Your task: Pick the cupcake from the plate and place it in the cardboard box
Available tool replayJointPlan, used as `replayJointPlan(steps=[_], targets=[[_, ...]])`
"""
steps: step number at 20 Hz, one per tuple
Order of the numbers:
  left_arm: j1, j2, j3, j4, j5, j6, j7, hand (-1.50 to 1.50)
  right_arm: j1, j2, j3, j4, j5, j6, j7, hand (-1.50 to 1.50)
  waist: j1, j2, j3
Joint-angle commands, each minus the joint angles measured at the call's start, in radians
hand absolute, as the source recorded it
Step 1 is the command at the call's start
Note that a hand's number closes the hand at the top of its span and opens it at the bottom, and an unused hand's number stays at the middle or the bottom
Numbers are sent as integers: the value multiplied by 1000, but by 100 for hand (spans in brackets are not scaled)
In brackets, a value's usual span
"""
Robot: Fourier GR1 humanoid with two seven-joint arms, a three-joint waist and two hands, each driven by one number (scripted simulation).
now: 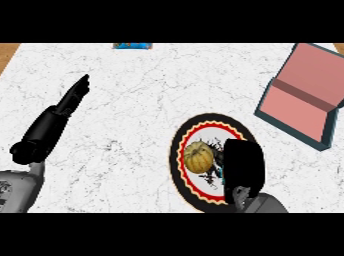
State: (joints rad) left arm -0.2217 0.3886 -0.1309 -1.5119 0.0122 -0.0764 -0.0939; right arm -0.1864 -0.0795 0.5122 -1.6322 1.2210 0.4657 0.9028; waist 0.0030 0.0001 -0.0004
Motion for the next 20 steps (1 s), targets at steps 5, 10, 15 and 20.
replayJointPlan(steps=[5, 10, 15, 20], targets=[[-23, -14, -19, -15, -3, -14, 0, 0, -139, -22, 152, -12, -204, -64, -545, 150, 54, 12, 5], [0, -4, 8, -19, 18, -30, 19, 0, -221, -57, 134, -17, -181, -218, -737, 150, 16, 1, 2], [-11, -9, 21, -57, 1, -20, 72, 0, -250, -149, 19, -156, -201, -213, -824, 150, -3, -2, 1], [31, 13, 55, -24, 7, -51, 5, 0, -263, -91, -134, -307, -239, -163, -670, 150, -9, -4, 0]])
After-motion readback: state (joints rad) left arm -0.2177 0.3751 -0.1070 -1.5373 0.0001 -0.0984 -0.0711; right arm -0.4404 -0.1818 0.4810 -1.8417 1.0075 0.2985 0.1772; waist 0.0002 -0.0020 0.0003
